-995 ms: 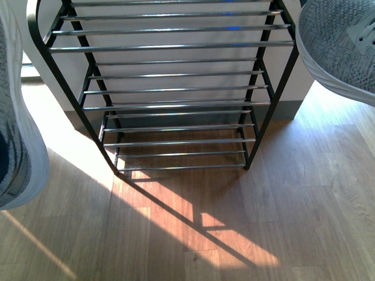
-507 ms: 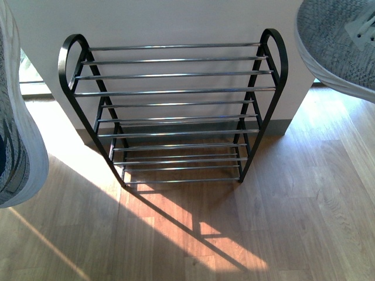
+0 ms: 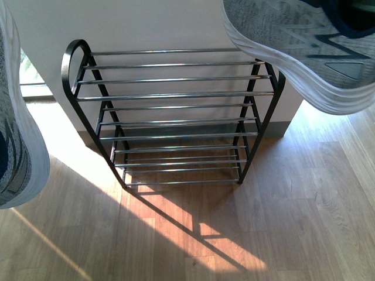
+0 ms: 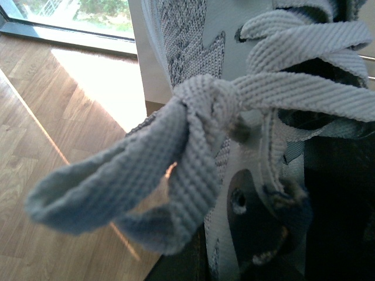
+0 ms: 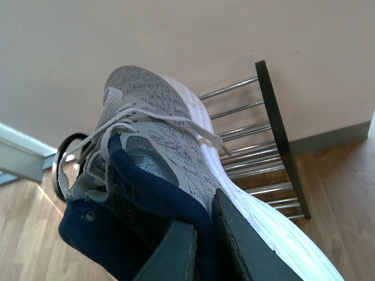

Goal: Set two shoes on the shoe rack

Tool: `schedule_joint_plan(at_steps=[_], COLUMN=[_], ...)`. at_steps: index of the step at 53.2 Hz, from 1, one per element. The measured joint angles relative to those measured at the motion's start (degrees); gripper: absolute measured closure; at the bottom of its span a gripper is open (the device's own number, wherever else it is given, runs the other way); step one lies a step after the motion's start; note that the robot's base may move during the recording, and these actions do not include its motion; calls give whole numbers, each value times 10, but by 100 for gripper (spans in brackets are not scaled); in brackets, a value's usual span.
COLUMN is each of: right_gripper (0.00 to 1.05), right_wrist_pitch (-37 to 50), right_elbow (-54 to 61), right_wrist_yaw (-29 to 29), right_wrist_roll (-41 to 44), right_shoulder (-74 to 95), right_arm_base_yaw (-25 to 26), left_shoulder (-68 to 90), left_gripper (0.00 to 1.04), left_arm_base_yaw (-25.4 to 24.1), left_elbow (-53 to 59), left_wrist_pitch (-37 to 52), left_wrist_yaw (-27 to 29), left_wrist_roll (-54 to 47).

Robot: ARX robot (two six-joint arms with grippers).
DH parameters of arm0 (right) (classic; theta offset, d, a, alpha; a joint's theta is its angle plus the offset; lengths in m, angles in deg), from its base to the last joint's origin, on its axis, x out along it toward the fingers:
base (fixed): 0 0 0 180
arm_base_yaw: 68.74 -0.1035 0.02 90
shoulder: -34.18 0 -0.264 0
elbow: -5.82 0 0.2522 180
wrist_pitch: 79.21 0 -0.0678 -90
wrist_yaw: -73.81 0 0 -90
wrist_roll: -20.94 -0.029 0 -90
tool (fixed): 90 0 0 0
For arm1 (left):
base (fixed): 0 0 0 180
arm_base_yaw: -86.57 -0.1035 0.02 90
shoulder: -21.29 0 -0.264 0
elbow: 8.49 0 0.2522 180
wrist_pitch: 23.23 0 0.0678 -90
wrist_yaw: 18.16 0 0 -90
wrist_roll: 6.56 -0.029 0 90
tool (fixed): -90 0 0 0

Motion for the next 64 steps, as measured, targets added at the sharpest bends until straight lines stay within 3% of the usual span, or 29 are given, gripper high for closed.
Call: schedule_joint_plan(at_steps=[10, 23, 43, 52, 64], right_gripper=[98, 98, 98, 98, 98], right_wrist_pitch=[-42, -130, -217, -205, -204], right_elbow=[-130, -301, -469, -531, -575], right_wrist_yaw=[100, 166, 181, 205, 195], right_wrist_roll=[-104, -199, -248, -248, -227], right_shoulder=[130, 281, 439, 492, 523], right_arm_base_yaw=[-51, -63, -52, -28, -19], left_shoulder=[0, 0, 0, 0, 0], left_gripper=[103, 103, 103, 103, 103], left_arm_base_yaw=[0, 0, 0, 0, 0], left_elbow=[0, 0, 0, 0, 0], left_wrist_pitch=[0, 0, 0, 0, 0], left_wrist_yaw=[0, 0, 0, 0, 0], left_wrist_roll=[0, 0, 0, 0, 0])
